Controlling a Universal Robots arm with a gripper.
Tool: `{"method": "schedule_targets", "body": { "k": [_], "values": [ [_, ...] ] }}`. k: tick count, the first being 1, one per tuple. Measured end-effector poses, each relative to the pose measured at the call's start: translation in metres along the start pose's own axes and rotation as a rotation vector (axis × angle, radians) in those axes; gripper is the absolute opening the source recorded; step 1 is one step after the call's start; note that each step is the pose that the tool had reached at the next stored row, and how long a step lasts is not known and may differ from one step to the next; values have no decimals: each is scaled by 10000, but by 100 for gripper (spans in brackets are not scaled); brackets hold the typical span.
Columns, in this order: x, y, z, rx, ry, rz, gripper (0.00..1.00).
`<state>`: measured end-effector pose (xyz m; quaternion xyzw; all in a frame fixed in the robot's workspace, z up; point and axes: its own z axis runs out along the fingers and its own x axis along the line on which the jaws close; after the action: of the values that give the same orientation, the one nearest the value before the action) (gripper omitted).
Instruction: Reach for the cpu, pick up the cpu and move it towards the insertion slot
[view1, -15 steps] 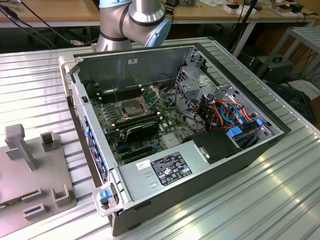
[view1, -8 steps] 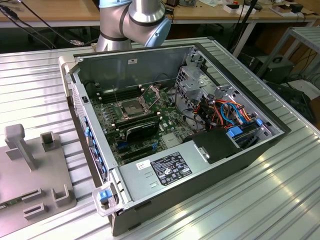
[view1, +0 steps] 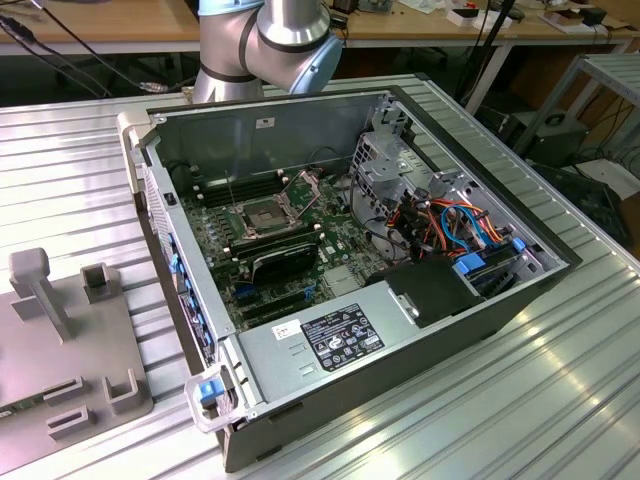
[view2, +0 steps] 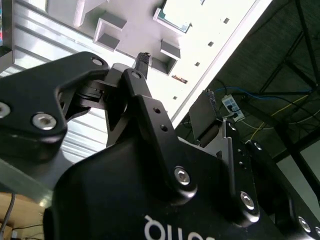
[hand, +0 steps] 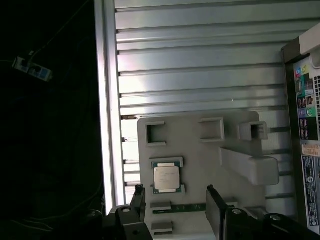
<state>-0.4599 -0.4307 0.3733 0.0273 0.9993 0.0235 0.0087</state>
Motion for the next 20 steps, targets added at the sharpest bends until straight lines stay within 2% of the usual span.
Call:
{"method": "schedule_targets", "body": {
  "k": [4,8,15,18,19,20],
  "values": [
    [3,-5,87,-2,20,-227,60],
    [5,-9,174,-2,22,-238,60],
    [4,-90,314,3,34,-271,60],
    [4,-93,372,-2,56,-569,60],
    [5,-95,406,-5,70,-821,60],
    [5,-95,408,0,72,-824,60]
  ]
}}
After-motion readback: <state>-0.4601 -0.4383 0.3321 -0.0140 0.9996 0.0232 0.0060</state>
